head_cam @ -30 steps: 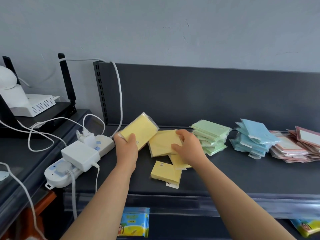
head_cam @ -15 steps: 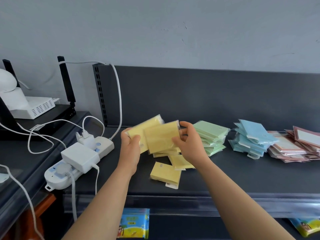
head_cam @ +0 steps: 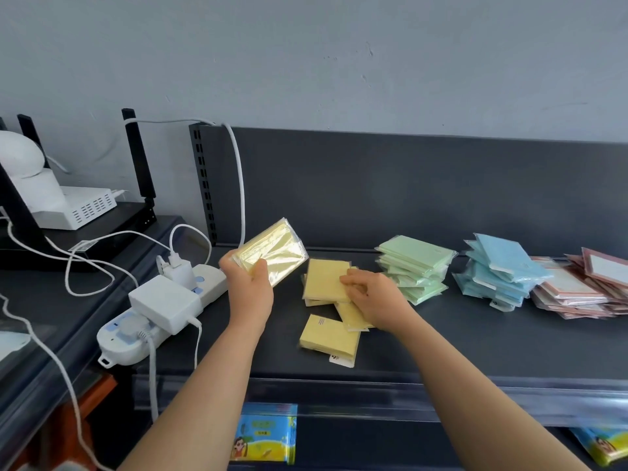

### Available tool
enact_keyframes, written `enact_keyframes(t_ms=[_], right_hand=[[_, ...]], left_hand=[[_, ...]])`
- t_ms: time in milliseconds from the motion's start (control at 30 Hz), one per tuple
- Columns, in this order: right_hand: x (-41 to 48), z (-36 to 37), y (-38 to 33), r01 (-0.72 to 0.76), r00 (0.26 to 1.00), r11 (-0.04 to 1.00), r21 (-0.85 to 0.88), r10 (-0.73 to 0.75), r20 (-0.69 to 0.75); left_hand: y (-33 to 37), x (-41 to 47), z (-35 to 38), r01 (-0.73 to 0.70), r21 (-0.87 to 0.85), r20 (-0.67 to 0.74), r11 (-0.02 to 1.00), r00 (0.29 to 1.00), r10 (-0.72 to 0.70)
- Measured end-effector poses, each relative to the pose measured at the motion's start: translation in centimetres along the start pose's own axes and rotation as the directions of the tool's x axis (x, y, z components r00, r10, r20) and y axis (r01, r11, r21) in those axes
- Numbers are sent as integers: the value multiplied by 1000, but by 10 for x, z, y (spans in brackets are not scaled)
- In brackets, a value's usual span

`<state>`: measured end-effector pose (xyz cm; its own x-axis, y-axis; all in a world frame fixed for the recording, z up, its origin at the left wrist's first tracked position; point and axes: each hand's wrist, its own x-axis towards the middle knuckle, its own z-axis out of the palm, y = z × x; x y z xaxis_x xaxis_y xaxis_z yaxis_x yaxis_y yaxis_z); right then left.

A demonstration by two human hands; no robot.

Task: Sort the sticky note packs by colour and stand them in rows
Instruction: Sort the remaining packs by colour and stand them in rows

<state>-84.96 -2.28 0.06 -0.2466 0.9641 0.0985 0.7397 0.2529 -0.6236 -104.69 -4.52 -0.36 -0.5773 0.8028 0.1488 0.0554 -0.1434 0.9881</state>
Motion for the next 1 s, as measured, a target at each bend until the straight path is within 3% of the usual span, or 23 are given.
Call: enact_keyframes(t_ms=[133, 300, 400, 667, 833, 933, 1000], right_hand=[[-2, 3, -5, -86, 996, 996, -7, 85, -35], [8, 13, -12, -153, 985, 956, -252, 128, -113], [14, 17, -15, -189, 980, 943, -274, 161, -121], [19, 25, -21, -213, 977, 976, -53, 212, -14], [15, 9, -20, -163, 965, 947, 276, 210, -154], [3, -9, -19, -91, 954, 933, 347, 182, -238], [-1, -17, -19, -35, 971, 941, 336, 112, -212]], left_hand=[[-3, -1, 2, 41, -11, 10, 999, 999, -41], [-4, -2, 4, 63, 12, 33, 998, 997, -63], [-4, -2, 1, 61, 11, 33, 998, 998, -62], [-7, 0, -3, 84, 6, 27, 996, 996, -85], [-3, 0, -5, 80, -14, -13, 997, 997, -80], [-1, -1, -5, 79, -41, -11, 996, 997, -79], [0, -1, -4, 97, -61, 45, 993, 995, -94]])
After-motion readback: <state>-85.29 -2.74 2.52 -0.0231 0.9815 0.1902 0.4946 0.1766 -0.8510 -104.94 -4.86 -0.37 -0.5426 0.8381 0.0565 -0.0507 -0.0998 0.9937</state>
